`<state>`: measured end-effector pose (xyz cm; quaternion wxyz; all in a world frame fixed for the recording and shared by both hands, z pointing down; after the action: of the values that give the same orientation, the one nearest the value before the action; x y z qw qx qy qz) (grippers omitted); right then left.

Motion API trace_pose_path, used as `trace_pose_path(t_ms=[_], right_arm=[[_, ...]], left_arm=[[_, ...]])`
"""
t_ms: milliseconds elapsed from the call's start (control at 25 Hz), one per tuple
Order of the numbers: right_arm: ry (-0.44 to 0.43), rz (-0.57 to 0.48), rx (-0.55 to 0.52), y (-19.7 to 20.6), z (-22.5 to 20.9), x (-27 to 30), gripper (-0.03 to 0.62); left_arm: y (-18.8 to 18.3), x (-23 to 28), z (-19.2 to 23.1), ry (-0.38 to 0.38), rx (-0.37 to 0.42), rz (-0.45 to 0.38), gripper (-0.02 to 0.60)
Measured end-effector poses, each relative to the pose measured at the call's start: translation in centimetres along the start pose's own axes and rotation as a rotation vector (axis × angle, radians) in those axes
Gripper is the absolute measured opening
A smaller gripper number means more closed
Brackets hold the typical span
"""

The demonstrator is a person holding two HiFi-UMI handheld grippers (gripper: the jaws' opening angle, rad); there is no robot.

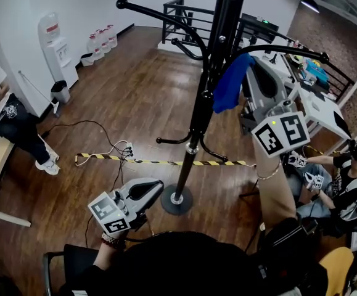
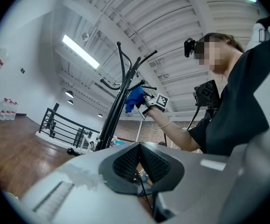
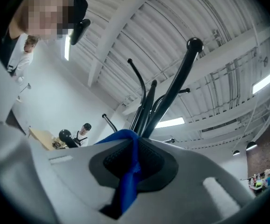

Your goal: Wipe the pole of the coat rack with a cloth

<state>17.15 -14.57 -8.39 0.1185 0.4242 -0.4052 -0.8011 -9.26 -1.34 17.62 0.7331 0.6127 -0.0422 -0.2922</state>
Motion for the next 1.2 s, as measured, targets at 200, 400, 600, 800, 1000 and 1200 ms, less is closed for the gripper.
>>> trace_pose_path(t_ms=[200, 400, 600, 800, 1000, 1200], right_arm=[[-0.013, 0.081, 0.013, 2.0, 0.1, 0.0, 0.023], [0.003, 0.115, 0.041, 2.8, 0.7, -0.3, 0.023], [-0.002, 0.152, 0.064, 4.1, 1.7, -0.9, 0.023], [0.030, 0.170, 0.101, 6.2, 2.0, -2.3, 0.023], [0.027, 0.226, 0.124, 8.2, 2.6, -3.5, 0.023], [0.028, 0.261, 0.130, 9.4, 3.0, -4.4, 0.023]], left_arm=[[0.5, 0.3, 0.2, 0.015, -0.012, -0.001, 0.006], [0.3, 0.3, 0.5, 0.015, -0.023, -0.007, 0.006], [-0.2, 0.4, 0.1, 0.025, -0.005, -0.014, 0.006], [-0.3, 1.0, -0.6, 0.060, 0.037, -0.006, 0.006], [-0.3, 0.4, -1.1, 0.042, 0.046, 0.001, 0.006], [-0.4, 0.0, -1.6, 0.035, 0.047, 0.001, 0.006]])
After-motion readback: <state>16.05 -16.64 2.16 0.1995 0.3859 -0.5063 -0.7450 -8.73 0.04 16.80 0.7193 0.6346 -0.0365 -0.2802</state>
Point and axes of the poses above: the fingertips, and each gripper's own axes: x forward along the fingers, z to its left, y out of its underside, the point moved 8 cm from there along -x, backward along the fingers, and after that the axes turned 8 degrees about -z, right-handed, at the moved point
